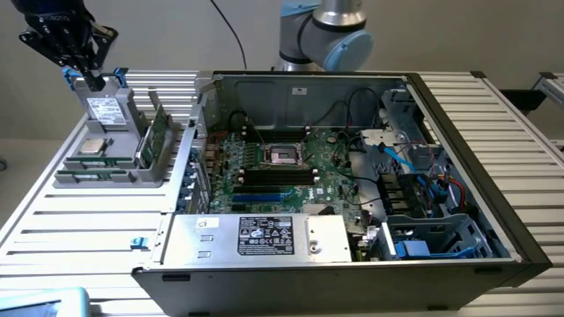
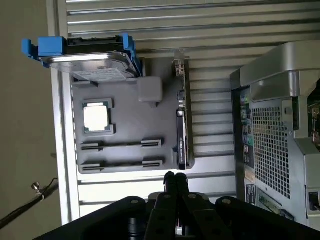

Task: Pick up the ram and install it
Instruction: 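Reach for the ram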

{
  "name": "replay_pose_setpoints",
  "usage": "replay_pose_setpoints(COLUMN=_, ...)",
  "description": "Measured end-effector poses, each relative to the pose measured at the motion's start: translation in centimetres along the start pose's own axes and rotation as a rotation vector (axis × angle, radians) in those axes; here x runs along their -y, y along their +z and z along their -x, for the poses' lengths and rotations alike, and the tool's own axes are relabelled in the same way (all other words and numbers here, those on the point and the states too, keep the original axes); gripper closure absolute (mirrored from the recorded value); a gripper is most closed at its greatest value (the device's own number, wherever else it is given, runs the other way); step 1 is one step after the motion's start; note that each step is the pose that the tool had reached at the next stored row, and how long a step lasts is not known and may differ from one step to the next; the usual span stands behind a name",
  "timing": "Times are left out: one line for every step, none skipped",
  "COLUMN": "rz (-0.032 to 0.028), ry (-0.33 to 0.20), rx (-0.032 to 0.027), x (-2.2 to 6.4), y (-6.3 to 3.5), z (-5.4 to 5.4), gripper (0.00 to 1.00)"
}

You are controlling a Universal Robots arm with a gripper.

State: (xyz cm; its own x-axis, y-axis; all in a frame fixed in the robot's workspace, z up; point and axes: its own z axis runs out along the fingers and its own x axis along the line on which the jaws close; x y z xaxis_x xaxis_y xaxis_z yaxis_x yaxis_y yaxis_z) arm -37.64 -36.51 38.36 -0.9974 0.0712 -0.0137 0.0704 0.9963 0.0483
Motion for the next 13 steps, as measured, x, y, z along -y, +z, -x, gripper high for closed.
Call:
replay_pose_setpoints(rz=0.0, ry=0.0, rx=0.0, x=-0.1, y=0.05, z=-0.5, gripper=0.89)
replay_pose_setpoints(rz=0.0, ry=0.0, rx=0.0, x=-0.2, y=0.09, z=-0.9, gripper=0.89)
replay_pose_setpoints(rz=0.0, ry=0.0, rx=0.0, x=-0.29, y=0.14, z=-1.4, gripper=0.89)
replay_pose_setpoints(rz=0.0, ry=0.0, rx=0.0, x=-0.39, y=0.18, z=-1.8, gripper=0.89)
replay_pose_setpoints(rz=0.0, ry=0.0, rx=0.0, x=-0.48, y=0.21, z=-2.3, gripper=0.89)
replay_pose_setpoints(rz=0.0001, ry=0.0, rx=0.0001, x=-0.56, y=0.24, z=-2.8, gripper=0.89)
replay_pose_setpoints(rz=0.0, ry=0.0, rx=0.0, x=-0.62, y=0.25, z=-3.2, gripper=0.89)
replay_pose_setpoints(rz=-0.0001, ry=0.0, rx=-0.0001, x=-0.68, y=0.26, z=-3.7, gripper=0.89)
replay_pose_setpoints(rz=0.0, ry=0.0, rx=0.0, x=-0.73, y=0.28, z=-4.1, gripper=0.89)
replay_pose_setpoints(rz=0.0, ry=0.0, rx=0.0, x=-0.77, y=0.29, z=-4.6, gripper=0.89)
replay_pose_setpoints(rz=0.0, ry=0.0, rx=-0.0001, x=-0.78, y=0.28, z=-5.0, gripper=0.89)
replay_pose_setpoints(rz=0.0, ry=0.0, rx=0.0, x=-0.79, y=0.29, z=-5.5, gripper=0.89)
replay_pose_setpoints(rz=0.0, ry=0.0, rx=-0.0002, x=-0.79, y=0.29, z=-5.9, gripper=0.89)
